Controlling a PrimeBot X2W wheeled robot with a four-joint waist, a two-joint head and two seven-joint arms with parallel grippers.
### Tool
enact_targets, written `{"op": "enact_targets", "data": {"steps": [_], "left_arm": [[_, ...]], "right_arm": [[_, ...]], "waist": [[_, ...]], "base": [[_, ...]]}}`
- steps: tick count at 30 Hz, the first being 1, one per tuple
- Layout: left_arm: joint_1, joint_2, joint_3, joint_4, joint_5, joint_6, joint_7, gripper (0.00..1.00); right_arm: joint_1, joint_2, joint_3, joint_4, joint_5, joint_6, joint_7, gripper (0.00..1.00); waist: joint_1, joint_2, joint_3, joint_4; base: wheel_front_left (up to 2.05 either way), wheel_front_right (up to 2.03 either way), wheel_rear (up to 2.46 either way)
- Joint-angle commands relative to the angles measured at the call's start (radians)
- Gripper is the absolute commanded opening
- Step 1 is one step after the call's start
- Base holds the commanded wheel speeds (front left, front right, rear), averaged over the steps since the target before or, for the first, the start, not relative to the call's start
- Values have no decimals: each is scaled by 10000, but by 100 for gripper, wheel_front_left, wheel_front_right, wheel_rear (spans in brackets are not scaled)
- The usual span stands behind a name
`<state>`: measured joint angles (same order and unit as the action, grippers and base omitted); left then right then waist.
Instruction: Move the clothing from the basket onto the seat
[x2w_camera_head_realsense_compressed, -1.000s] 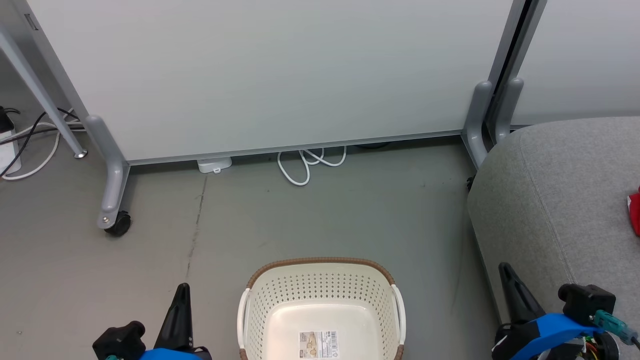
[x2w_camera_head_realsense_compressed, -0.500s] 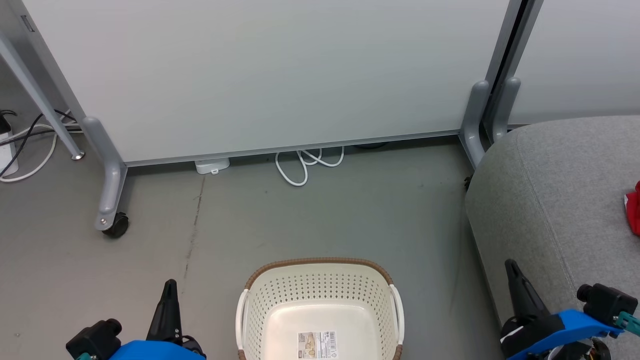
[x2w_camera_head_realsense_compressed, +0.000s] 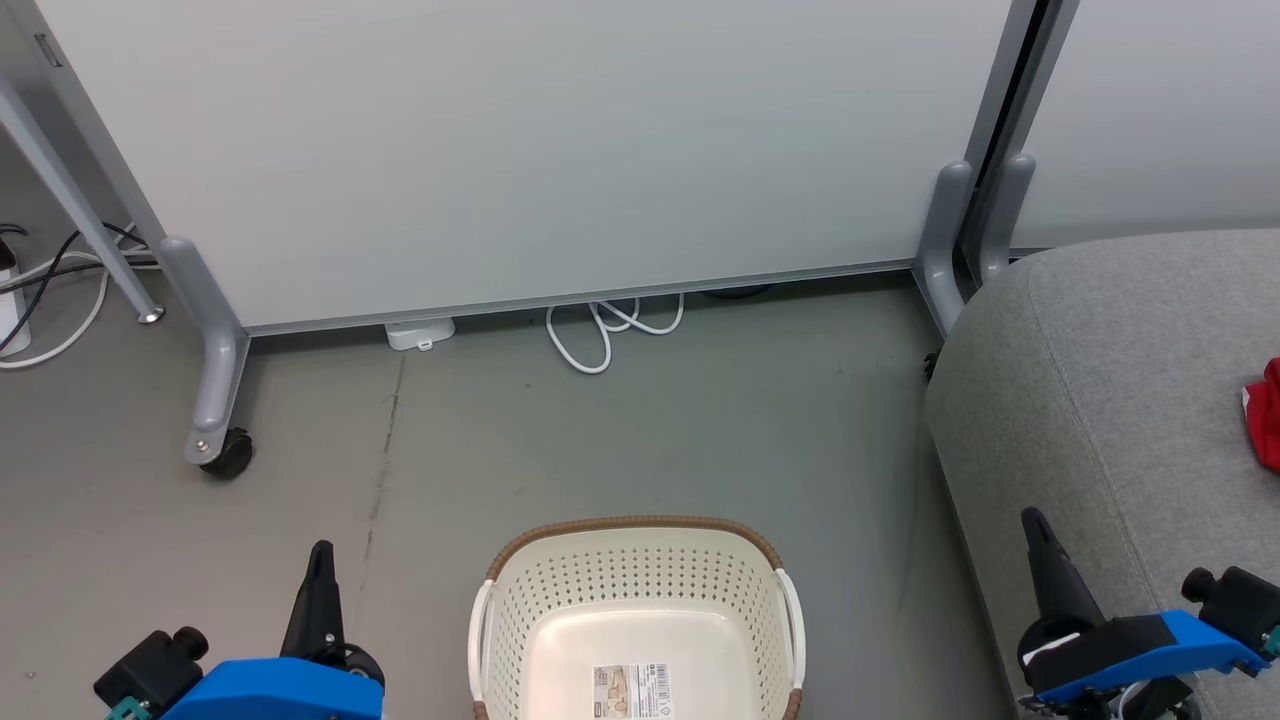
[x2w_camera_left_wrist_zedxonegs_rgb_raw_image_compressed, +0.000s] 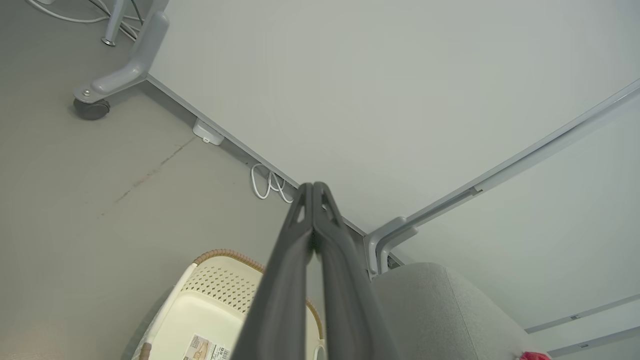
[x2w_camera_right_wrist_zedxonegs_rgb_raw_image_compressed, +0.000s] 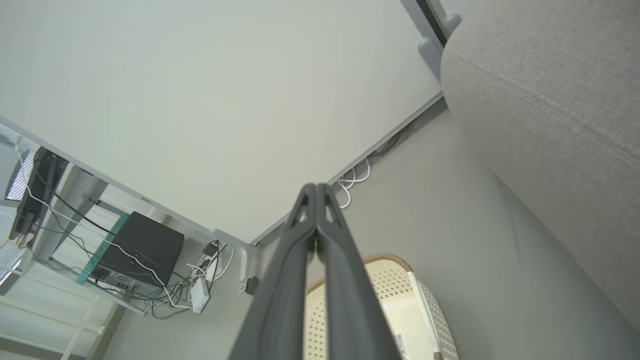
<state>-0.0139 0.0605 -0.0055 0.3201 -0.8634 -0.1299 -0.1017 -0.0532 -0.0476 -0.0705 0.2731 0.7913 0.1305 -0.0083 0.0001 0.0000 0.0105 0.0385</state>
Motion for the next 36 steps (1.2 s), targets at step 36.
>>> {"op": "enact_targets", "data": {"steps": [36], "left_arm": [[-662,-26,639,-481,-3806,-8,1099,0]], "right_arm": [[-436,-34,-238,-241,4169,3,630,0]], "waist": [[-1,0,-30,-154]], "base": [[0,0,0]]}}
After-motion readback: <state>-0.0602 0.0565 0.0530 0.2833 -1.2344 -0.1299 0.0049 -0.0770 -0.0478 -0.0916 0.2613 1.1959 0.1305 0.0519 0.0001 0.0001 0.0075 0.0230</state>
